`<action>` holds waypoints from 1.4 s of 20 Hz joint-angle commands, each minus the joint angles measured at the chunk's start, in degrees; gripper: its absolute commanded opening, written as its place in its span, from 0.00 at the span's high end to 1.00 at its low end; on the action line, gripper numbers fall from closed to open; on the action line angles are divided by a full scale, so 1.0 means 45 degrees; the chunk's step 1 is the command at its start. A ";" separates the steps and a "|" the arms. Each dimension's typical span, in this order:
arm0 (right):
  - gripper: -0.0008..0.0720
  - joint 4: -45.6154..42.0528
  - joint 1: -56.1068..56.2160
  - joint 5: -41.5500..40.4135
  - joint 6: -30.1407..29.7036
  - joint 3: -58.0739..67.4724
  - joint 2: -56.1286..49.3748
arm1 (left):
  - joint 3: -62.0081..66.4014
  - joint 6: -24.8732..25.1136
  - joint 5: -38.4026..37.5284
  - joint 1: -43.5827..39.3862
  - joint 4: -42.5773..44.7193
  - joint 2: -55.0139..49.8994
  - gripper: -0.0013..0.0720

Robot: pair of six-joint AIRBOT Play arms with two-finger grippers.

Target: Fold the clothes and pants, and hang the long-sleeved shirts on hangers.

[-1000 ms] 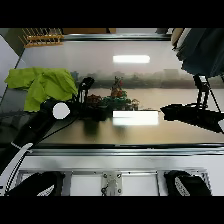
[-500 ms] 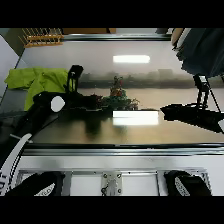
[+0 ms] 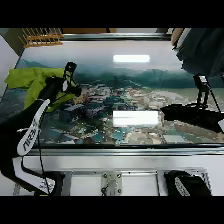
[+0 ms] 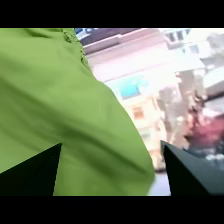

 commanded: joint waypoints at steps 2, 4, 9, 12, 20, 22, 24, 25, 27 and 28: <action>0.95 0.0005 0.0005 0.0000 0.0005 -0.0005 0.0005 | 0.2059 -0.0024 -0.1749 0.0005 0.0325 -0.1996 0.19; 0.95 0.0000 0.0005 0.0005 0.0005 -0.0005 0.0005 | 0.2890 -0.0015 -0.3050 0.0005 0.0321 -0.2210 0.97; 0.95 0.0005 0.0005 0.0005 0.0005 -0.0005 0.0005 | 0.5600 -0.0005 -0.4289 -0.0695 -0.0049 -0.0534 0.98; 0.95 0.0005 0.0005 0.0005 0.0005 -0.0005 0.0005 | 0.6693 0.0029 -0.4605 -0.2137 -0.0277 0.1690 0.97; 0.95 0.0068 0.0010 0.0005 0.0058 -0.0005 0.0000 | 0.3215 0.0010 -0.4663 -0.7179 -0.0481 0.6033 0.97; 0.95 0.0243 0.0010 0.0117 0.0053 -0.0005 0.0015 | 0.1705 -0.0053 -0.3721 -0.8306 -0.0476 0.6188 0.97; 0.96 0.0228 -0.0010 -0.0005 0.0049 -0.0005 0.0015 | 0.0622 -0.0544 -0.2637 -0.9122 -0.0476 0.5955 0.97; 0.96 0.0194 -0.0015 -0.0282 0.0049 -0.0005 0.0029 | 0.0272 -0.0874 -0.2278 -0.9423 -0.0495 0.5712 0.97; 0.96 0.0189 -0.0126 -0.1001 0.0049 0.0000 0.0044 | 0.0170 -0.1350 -0.2249 -0.9870 -0.0792 0.5129 0.97; 0.96 0.0185 -0.0257 -0.1326 0.0049 0.0000 0.0039 | 0.0170 -0.1345 -0.2244 -1.0001 -0.1564 0.4915 0.97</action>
